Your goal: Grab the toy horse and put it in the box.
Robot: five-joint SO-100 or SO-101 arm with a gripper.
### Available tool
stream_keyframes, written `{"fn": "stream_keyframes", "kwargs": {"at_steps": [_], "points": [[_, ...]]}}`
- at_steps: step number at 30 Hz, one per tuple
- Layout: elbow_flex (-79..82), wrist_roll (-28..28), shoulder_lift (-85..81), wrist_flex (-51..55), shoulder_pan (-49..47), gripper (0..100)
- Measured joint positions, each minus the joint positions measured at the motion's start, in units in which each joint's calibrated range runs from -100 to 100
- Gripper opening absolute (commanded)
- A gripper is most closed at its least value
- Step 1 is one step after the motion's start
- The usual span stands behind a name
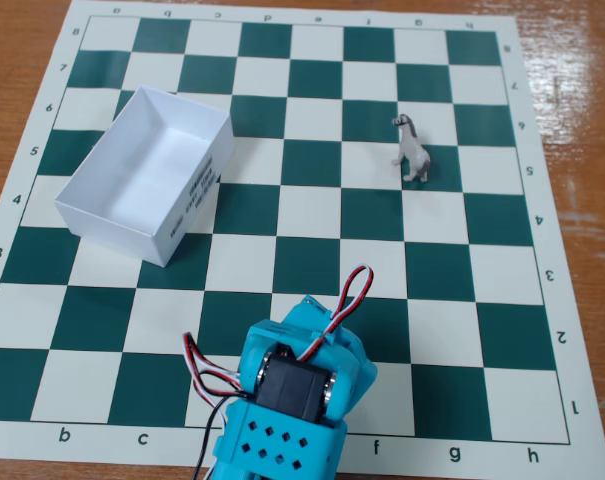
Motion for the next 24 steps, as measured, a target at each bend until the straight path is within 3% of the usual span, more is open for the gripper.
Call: {"fn": "stream_keyframes", "kwargs": {"at_steps": [11, 24], "points": [[-4.2, 1.8, 3.3, -1.5, 0.0, 0], [-35.4, 9.0, 41.6, -7.4, 3.1, 0]]}}
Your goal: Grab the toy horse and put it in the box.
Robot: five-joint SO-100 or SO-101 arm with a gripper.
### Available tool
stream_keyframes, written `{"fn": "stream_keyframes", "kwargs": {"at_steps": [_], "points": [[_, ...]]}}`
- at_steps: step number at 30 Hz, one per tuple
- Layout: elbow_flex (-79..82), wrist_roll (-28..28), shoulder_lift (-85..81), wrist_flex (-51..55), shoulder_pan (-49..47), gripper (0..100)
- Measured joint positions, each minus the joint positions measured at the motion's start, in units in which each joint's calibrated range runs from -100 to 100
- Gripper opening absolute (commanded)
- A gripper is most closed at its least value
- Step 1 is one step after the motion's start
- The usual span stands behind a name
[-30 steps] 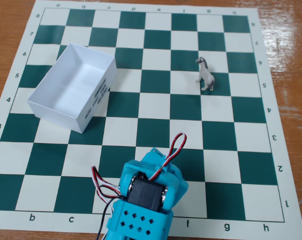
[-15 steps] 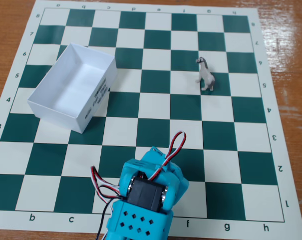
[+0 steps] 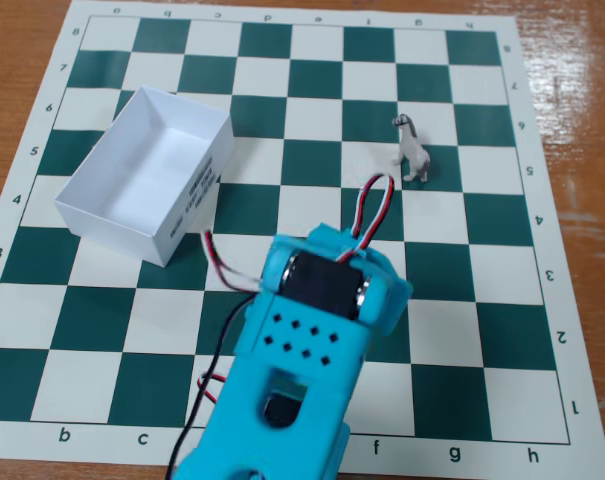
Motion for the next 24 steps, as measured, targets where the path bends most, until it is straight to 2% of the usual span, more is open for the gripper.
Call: {"fn": "stream_keyframes", "kwargs": {"at_steps": [8, 20, 24], "points": [[-22.1, 3.5, 26.8, -5.6, 1.3, 1], [-37.2, 13.4, 46.8, -17.7, 2.2, 1], [-40.6, 15.9, 51.0, -19.3, 2.3, 14]]}}
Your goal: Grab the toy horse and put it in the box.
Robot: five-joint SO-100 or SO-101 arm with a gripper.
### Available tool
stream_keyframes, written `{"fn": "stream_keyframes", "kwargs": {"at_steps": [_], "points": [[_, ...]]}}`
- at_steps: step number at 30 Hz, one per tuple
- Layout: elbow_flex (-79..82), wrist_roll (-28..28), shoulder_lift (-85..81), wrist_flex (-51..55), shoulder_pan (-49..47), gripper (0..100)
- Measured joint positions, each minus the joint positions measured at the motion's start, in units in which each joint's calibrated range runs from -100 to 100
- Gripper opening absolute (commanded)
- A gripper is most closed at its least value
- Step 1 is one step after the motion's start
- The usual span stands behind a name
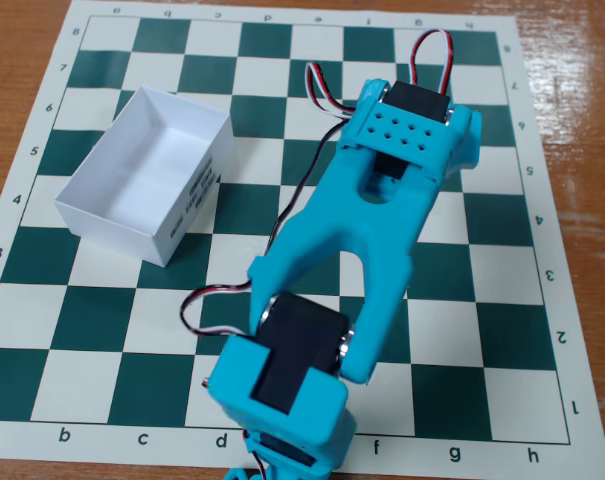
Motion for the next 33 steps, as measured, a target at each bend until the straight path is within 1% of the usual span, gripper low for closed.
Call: {"fn": "stream_keyframes", "kwargs": {"at_steps": [2, 5, 13, 17, 19, 27, 30, 33], "points": [[-1.4, 1.1, 1.7, -1.1, 0.0, 20], [-2.4, 3.0, 3.9, -3.3, 0.0, 22], [-3.3, 6.3, 9.9, -13.7, 0.1, 22], [-6.5, 7.3, 13.8, -15.1, 0.6, 22], [-9.2, 7.4, 15.6, -14.1, 0.6, 21], [-21.4, 6.0, 22.1, -1.8, 0.6, 22], [-24.8, 5.6, 24.9, 1.1, 0.6, 22], [-26.9, 5.6, 27.1, 1.8, 0.6, 22]]}}
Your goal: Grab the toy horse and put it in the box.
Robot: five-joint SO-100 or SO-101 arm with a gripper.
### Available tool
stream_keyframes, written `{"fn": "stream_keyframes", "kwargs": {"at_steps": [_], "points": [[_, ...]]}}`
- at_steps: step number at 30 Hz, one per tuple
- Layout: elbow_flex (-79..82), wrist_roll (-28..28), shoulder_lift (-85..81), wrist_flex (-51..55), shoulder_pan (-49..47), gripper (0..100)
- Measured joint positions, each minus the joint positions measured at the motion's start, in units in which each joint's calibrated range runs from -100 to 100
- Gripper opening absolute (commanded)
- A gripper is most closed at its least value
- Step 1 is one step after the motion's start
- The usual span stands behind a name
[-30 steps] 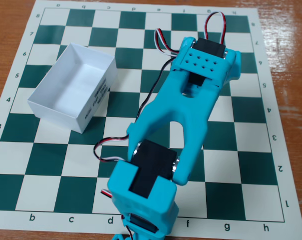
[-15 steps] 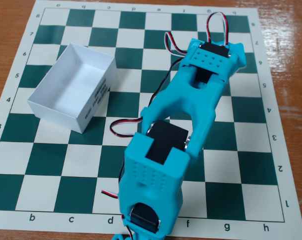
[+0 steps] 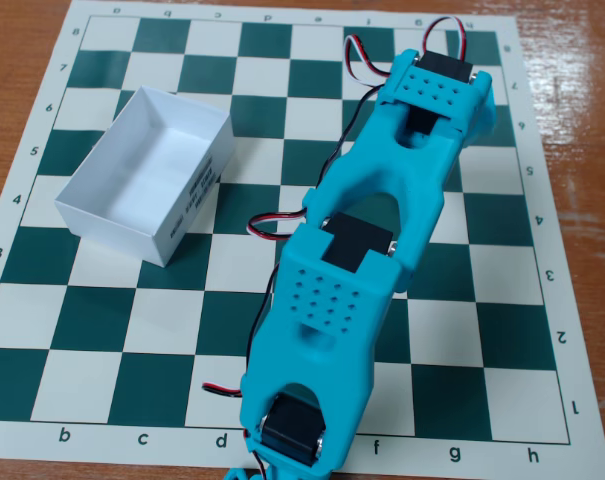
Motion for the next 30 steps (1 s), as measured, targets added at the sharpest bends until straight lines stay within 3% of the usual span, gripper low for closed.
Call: {"fn": "stream_keyframes", "kwargs": {"at_steps": [13, 30], "points": [[-14.2, 0.0, 11.4, 0.1, -0.6, 21], [-16.0, -1.0, 17.8, 0.1, -2.9, 21]]}}
